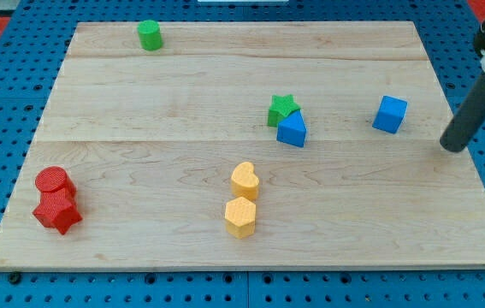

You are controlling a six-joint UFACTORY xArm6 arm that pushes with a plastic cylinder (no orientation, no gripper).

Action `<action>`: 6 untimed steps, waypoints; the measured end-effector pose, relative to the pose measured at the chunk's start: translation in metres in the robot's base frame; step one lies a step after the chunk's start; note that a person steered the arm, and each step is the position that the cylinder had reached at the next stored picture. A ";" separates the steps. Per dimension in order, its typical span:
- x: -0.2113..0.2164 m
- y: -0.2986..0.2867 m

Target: Move the blue cube to the right of the green star

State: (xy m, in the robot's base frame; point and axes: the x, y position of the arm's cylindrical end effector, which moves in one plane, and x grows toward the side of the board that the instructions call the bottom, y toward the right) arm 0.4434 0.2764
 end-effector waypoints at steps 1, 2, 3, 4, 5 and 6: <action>-0.025 0.001; -0.031 -0.060; -0.033 -0.118; -0.043 -0.086; -0.072 -0.075; -0.071 -0.114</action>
